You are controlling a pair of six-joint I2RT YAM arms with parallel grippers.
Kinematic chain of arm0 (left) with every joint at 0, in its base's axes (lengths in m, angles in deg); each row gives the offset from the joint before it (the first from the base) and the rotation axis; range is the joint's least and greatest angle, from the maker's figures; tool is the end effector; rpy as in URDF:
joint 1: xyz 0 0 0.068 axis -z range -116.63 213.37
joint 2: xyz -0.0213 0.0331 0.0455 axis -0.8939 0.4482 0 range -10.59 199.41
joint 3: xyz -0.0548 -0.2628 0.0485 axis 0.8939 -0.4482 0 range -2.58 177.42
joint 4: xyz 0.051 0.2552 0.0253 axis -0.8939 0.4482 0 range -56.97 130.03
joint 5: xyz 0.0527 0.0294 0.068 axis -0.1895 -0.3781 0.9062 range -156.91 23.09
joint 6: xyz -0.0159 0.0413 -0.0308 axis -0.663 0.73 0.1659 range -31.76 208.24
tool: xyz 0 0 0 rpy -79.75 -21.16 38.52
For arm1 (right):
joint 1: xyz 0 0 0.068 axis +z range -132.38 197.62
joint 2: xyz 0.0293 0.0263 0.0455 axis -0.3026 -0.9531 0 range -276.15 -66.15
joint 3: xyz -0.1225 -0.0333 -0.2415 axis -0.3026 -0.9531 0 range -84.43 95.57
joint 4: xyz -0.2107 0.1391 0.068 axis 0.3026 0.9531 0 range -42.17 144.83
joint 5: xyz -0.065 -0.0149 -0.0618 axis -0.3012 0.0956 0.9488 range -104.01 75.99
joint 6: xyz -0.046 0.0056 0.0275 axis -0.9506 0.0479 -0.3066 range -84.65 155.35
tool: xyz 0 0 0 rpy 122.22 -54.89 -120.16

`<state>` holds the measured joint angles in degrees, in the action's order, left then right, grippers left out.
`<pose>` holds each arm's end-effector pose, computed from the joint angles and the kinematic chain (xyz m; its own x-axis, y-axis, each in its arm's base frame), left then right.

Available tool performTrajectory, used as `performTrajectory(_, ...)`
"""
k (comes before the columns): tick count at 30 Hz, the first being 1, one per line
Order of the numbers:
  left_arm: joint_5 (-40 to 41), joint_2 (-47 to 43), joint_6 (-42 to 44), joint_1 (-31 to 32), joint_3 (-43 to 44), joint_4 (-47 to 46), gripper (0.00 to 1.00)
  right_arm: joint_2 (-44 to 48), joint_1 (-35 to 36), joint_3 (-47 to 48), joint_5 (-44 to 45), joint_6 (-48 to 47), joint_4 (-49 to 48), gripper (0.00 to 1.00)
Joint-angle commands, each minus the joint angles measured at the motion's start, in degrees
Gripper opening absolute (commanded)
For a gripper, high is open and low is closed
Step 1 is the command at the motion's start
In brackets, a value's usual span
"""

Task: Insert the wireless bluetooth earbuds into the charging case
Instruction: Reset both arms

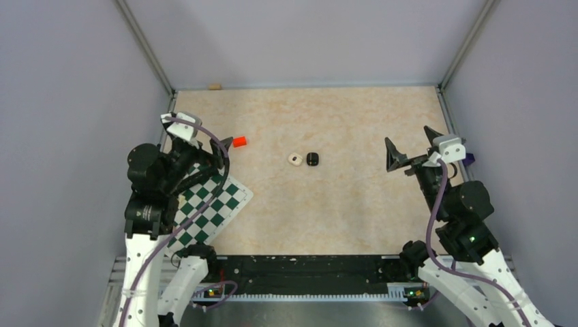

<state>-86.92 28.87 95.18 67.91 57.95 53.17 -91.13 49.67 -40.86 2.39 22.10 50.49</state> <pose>0.1293 -0.0226 0.4271 0.0663 0.1087 -0.9919 0.4106 0.9030 0.1264 0.0881 0.0434 0.3897 0.2906 -0.0775 -0.9537 -0.2183 0.9650 -0.1450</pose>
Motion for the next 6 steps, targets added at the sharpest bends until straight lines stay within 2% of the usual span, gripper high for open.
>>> performTrajectory(1,-10.15,1.45,2.89,-0.91,-1.5,1.37,0.99,0.86,-0.78,-1.09,0.95,-0.35,-2.12,0.99)
performTrajectory(6,-11.6,1.72,4.19,-0.93,-3.51,-0.45,0.99,0.5,-0.79,-0.79,1.01,0.53,-3.39,0.99)
